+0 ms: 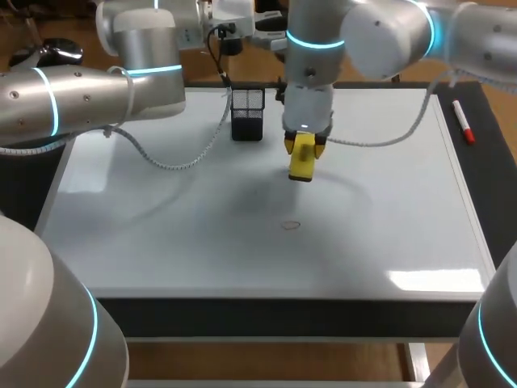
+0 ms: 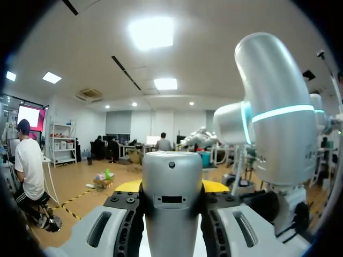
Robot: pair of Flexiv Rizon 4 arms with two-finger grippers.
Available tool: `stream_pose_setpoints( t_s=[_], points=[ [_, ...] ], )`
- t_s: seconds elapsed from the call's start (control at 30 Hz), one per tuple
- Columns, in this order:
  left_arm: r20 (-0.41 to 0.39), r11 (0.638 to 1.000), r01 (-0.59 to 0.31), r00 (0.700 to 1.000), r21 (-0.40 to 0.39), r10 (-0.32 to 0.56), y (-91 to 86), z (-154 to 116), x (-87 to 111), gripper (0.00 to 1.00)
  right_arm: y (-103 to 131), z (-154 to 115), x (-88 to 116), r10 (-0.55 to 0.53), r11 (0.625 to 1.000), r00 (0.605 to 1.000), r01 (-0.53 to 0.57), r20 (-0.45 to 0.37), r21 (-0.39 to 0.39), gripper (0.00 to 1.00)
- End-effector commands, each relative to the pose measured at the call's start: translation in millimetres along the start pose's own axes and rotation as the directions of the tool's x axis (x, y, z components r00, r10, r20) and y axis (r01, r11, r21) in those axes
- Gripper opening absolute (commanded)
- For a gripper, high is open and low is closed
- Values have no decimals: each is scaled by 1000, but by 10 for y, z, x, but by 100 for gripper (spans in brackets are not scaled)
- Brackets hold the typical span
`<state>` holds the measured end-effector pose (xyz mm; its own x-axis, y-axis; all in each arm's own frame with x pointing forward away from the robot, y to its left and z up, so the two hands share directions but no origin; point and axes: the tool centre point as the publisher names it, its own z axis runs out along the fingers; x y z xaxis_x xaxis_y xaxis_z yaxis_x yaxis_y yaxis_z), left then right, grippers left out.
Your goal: Pick up the inspection probe, press it on each red-marked spot on the whiteboard one by one, put down the probe, pick up the eraser, and wipe off all the red marks.
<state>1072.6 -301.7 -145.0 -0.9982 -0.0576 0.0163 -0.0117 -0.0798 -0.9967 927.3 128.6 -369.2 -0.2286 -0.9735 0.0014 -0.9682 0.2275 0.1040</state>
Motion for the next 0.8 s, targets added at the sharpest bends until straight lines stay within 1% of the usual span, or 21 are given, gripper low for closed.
stream_pose_setpoints(
  t_s=[0.03, 0.37, 0.8],
  points=[
    [-3, 1000, 1, 1000, -1, -1, -13, 0, -10, 0, -29, 79, -115, -16, 1000, 999, 16, -50, -3, 0],
    [-3, 1000, 1, 1000, -1, -1, -13, 0, -10, 0, -45, 201, -350, -76, 997, 997, 76, -33, -17, 0],
    [-3, 1000, 1, 1000, -1, -1, -13, 0, -10, 0, -141, 386, -486, -125, 992, 992, 125, -25, -24, 0]
  ],
)
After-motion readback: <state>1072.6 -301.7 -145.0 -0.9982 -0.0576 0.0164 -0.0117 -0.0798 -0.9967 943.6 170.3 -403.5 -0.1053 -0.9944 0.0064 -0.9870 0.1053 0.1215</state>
